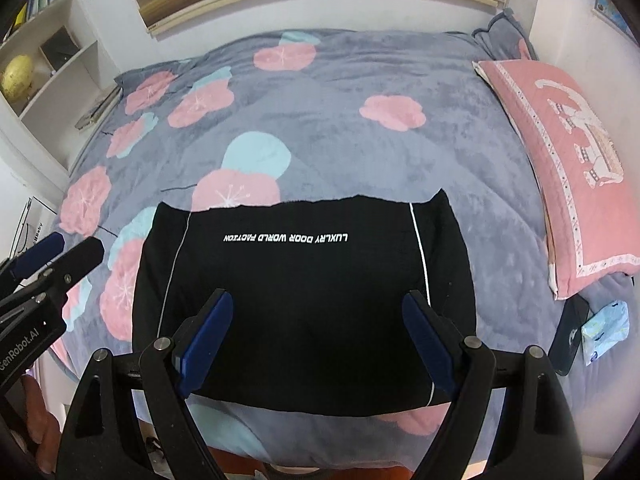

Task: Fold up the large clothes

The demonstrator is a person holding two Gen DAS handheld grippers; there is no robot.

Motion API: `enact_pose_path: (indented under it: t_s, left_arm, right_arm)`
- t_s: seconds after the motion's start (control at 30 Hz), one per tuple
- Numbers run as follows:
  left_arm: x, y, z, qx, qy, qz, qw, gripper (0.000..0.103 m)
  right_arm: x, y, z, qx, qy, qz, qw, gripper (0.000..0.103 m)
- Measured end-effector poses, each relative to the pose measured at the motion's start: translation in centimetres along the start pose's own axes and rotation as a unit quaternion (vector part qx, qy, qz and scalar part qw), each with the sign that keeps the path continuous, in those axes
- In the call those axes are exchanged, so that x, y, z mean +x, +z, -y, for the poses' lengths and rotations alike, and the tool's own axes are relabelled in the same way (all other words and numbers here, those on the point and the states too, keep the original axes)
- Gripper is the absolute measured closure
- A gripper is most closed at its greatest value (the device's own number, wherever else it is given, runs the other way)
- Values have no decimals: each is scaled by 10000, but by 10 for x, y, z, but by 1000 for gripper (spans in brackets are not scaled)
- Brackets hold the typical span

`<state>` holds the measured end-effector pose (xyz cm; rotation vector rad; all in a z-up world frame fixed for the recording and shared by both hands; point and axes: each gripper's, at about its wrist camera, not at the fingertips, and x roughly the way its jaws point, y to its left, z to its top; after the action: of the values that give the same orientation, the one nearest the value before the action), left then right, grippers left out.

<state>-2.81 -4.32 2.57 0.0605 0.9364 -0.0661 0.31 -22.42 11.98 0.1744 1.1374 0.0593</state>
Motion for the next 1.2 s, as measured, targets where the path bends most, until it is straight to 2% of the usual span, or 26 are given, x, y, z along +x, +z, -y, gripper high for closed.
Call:
enact_pose_path:
  t_s: [0.53, 0.87, 1.03, 1.2]
  left_arm:
    - [1, -1, -10, 87, 307, 107, 9994, 33]
    - [6, -3, -4, 169, 216, 25, 9996, 33]
    - [16, -4, -8, 125, 142, -152, 9997, 33]
    - [20, -4, -10, 147, 216, -187, 9995, 33]
  right_arm:
    - [7, -4, -4, -117, -14, -138, 9998, 15]
    - [16, -4, -3, -147, 0, -239, 9996, 15]
    - [17, -6, -4, -124, -5, -265, 9996, 15]
    - [21, -6, 1, -148, 17, -332, 9993, 15]
